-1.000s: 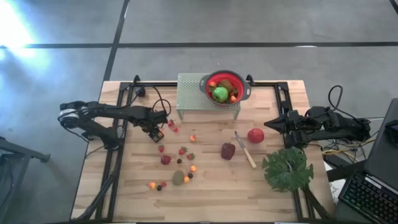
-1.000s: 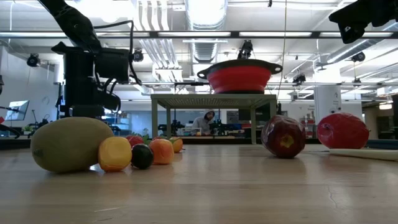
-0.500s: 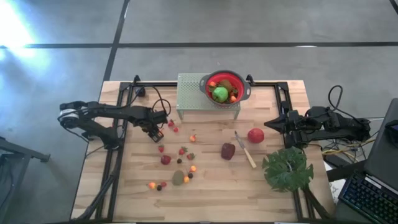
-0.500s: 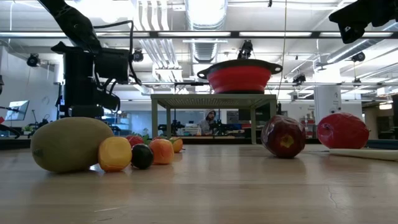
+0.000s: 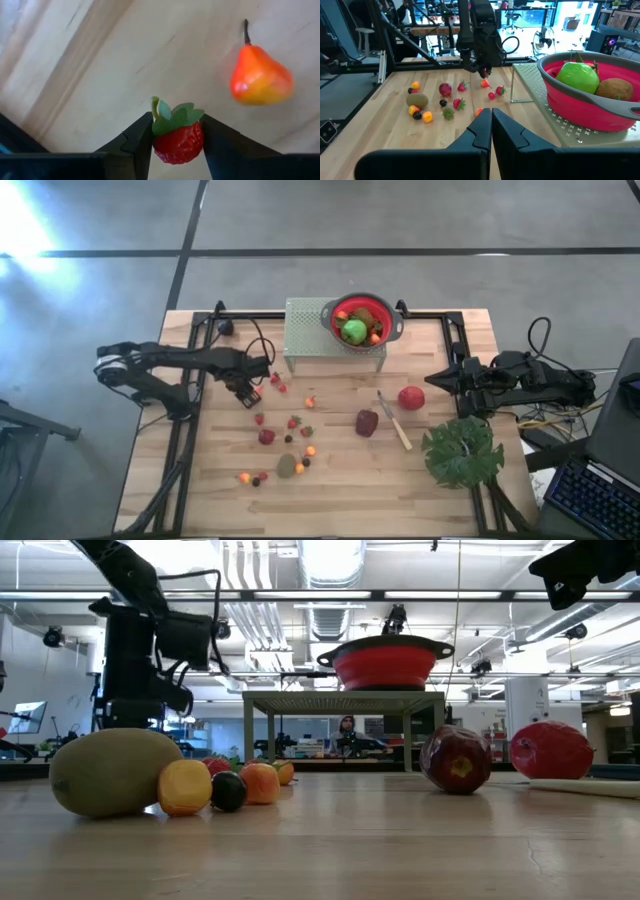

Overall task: Pick & Place Fruit
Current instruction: Put the red strawberry into the black strainer bowl on the shelf

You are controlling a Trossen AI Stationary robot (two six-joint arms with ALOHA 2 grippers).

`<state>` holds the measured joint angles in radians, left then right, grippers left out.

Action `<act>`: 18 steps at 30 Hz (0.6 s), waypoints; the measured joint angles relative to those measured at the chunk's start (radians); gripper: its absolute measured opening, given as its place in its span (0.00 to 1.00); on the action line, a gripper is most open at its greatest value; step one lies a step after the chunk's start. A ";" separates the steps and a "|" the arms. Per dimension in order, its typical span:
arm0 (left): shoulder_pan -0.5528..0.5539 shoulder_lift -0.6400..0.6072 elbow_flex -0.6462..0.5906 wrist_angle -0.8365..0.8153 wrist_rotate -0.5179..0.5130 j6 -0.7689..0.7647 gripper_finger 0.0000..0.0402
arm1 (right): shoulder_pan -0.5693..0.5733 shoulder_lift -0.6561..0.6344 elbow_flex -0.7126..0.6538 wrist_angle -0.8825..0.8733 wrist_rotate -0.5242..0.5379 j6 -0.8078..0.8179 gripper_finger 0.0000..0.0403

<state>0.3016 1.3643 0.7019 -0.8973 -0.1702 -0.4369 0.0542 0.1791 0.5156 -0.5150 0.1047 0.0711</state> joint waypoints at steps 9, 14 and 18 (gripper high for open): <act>-0.005 -0.053 0.112 -0.017 0.038 0.042 0.38 | 0.000 0.000 0.000 0.000 0.000 0.000 0.02; -0.012 -0.083 0.164 0.129 0.113 0.096 0.38 | 0.000 0.000 0.000 0.000 0.000 0.000 0.02; -0.027 -0.092 0.201 0.325 0.171 0.144 0.38 | 0.000 0.000 0.000 0.000 0.000 0.000 0.02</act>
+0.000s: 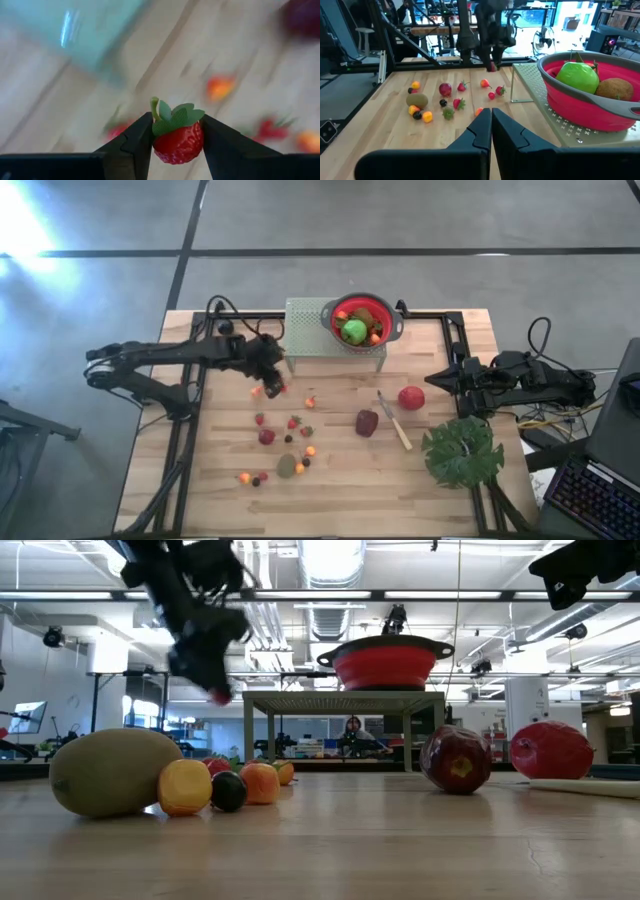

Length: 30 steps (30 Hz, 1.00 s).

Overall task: Pick & Place Fruit
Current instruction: Put the red strawberry into the black strainer bowl on the shelf

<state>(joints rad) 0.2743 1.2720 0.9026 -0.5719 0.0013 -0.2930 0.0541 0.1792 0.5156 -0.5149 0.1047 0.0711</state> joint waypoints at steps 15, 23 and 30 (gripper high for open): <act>-0.031 0.013 0.054 0.734 0.062 0.117 0.38 | 0.000 0.000 0.000 0.000 0.000 0.000 0.02; -0.030 0.142 0.167 0.784 0.060 0.177 0.38 | 0.000 0.000 0.000 0.000 0.000 0.000 0.02; -0.027 0.279 0.306 0.762 -0.049 0.298 0.38 | 0.000 0.000 0.000 0.000 0.000 0.000 0.02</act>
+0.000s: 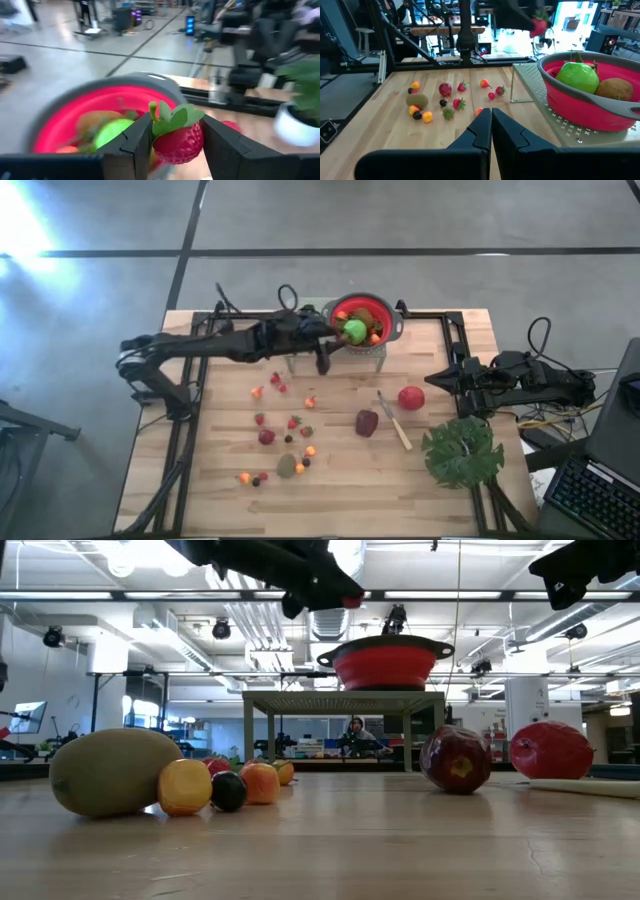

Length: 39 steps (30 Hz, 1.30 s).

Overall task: Pick & Place Fruit
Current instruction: Put the red strawberry into the black strainer bowl on the shelf

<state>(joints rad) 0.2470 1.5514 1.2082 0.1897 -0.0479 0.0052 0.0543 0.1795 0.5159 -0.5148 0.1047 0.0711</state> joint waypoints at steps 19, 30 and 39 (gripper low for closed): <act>0.063 0.146 0.115 -0.074 -0.134 0.039 0.38 | 0.000 0.000 0.000 0.000 0.000 0.000 0.02; 0.072 0.132 0.115 -0.123 -0.134 0.039 0.52 | 0.000 0.000 0.000 0.000 0.000 0.000 0.02; 0.076 0.130 0.126 -0.130 -0.134 0.091 0.60 | 0.000 0.000 0.000 0.000 0.000 0.000 0.02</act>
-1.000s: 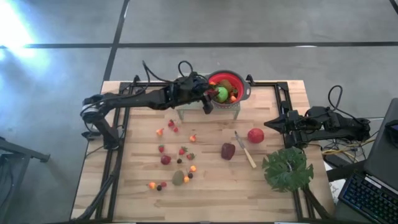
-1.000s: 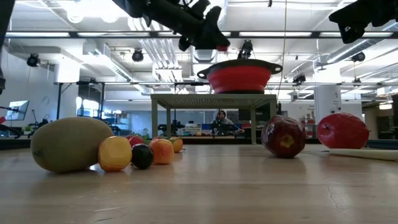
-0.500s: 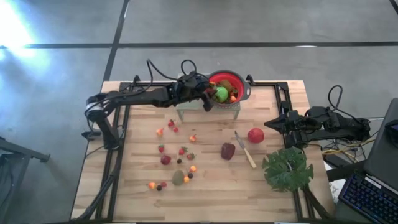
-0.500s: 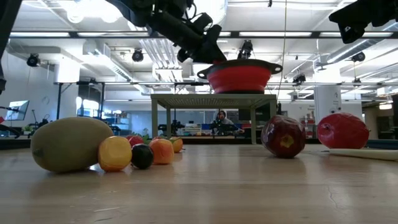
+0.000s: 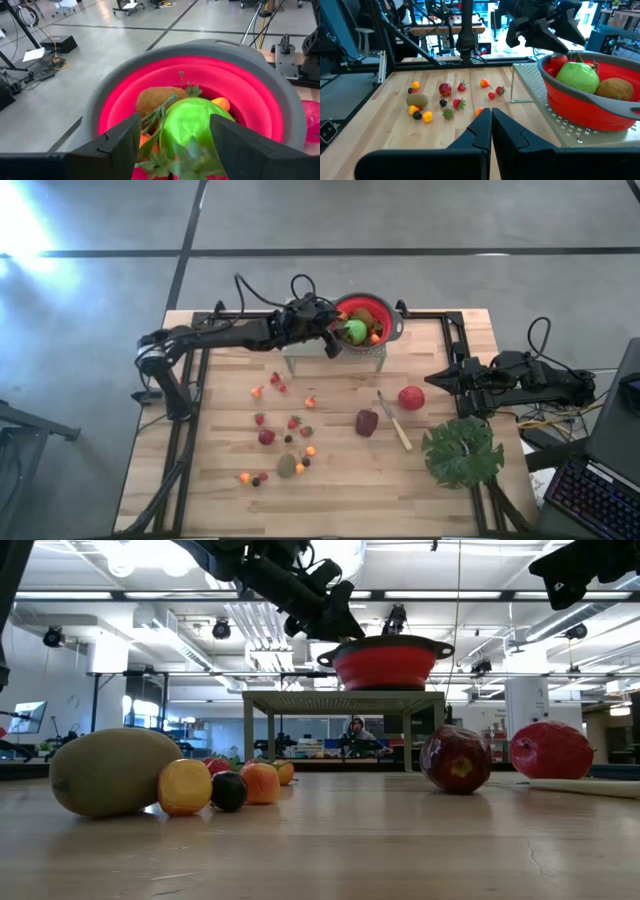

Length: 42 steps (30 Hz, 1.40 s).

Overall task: Pick & Place Fruit
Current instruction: Put the red strawberry into the black strainer bowl on the shelf

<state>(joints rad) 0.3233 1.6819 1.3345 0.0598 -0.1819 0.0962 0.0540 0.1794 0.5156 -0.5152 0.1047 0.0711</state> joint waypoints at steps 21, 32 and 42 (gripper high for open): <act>-0.114 -0.160 0.133 -0.484 0.006 0.013 0.61 | 0.000 0.000 0.000 0.000 0.000 0.000 0.02; -0.265 -0.243 0.125 -0.790 0.003 -0.056 0.61 | 0.000 0.000 0.000 0.000 0.000 0.000 0.02; -0.382 -0.245 0.116 -1.061 0.000 -0.213 0.61 | 0.000 0.000 0.000 0.000 0.000 0.000 0.02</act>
<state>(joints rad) -0.0591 1.4364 1.4509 -1.0009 -0.1823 -0.1165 0.0542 0.1794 0.5156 -0.5152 0.1047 0.0710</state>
